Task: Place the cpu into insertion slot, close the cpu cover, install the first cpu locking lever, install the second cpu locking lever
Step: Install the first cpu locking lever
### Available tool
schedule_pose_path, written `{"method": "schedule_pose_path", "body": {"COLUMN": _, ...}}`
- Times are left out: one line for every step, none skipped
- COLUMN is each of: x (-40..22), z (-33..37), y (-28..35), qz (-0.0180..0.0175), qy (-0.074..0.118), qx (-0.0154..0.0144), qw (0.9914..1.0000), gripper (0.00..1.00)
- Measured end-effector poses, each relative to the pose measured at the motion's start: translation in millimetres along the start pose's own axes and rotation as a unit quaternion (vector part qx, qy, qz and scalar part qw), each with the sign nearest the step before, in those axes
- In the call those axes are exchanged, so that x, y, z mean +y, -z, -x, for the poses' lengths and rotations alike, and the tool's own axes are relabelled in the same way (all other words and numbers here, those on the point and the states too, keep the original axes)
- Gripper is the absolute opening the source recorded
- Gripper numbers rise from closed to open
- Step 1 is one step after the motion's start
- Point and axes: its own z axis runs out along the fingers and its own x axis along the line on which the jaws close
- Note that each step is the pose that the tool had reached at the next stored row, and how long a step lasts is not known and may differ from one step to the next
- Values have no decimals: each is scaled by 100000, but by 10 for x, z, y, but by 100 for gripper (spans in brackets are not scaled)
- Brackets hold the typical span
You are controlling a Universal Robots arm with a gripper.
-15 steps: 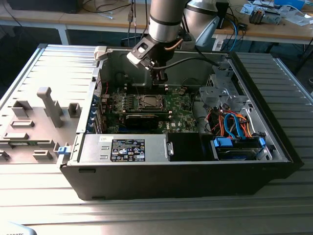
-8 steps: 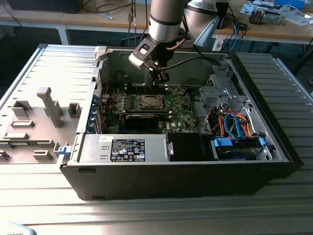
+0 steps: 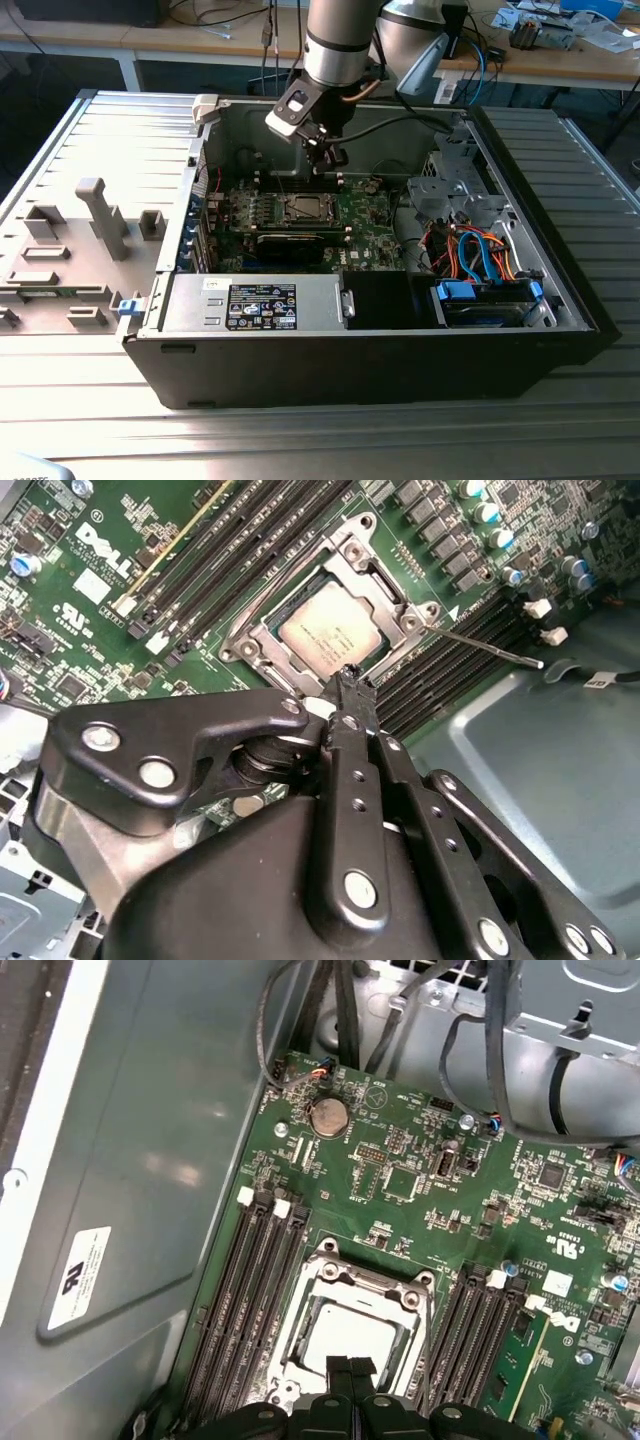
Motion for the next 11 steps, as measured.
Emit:
{"method": "schedule_pose_path", "body": {"x": 0, "z": 0, "y": 0, "qz": -30, "qy": 509, "qx": -22, "qw": 99999, "gripper": 11}}
{"method": "schedule_pose_path", "body": {"x": 0, "z": 0, "y": 0, "qz": -44, "qy": 746, "qx": -37, "qw": 99997, "gripper": 11}}
{"method": "schedule_pose_path", "body": {"x": 0, "z": 0, "y": 0, "qz": -63, "qy": 1039, "qx": -50, "qw": 99995, "gripper": 11}}
{"method": "schedule_pose_path", "body": {"x": 0, "z": 0, "y": 0, "qz": -76, "qy": 1286, "qx": -60, "qw": 99992, "gripper": 11}}
{"method": "schedule_pose_path", "body": {"x": 0, "z": 0, "y": 0, "qz": -93, "qy": 1518, "qx": -71, "qw": 99988, "gripper": 11}}
{"method": "schedule_pose_path", "body": {"x": 0, "z": 0, "y": 0, "qz": -103, "qy": 1725, "qx": -81, "qw": 99985, "gripper": 11}}
{"method": "schedule_pose_path", "body": {"x": 0, "z": 0, "y": 0, "qz": -114, "qy": 1926, "qx": -92, "qw": 99981, "gripper": 11}}
{"method": "schedule_pose_path", "body": {"x": 0, "z": 0, "y": 0, "qz": -127, "qy": 2138, "qx": -101, "qw": 99977, "gripper": 11}}
{"method": "schedule_pose_path", "body": {"x": 0, "z": 0, "y": 0, "qz": -143, "qy": 2351, "qx": -113, "qw": 99972, "gripper": 11}}
{"method": "schedule_pose_path", "body": {"x": 0, "z": 0, "y": 0, "qz": -151, "qy": 2543, "qx": -119, "qw": 99967, "gripper": 11}}
{"method": "schedule_pose_path", "body": {"x": 0, "z": 0, "y": 0, "qz": -165, "qy": 2780, "qx": -130, "qw": 99961, "gripper": 11}}
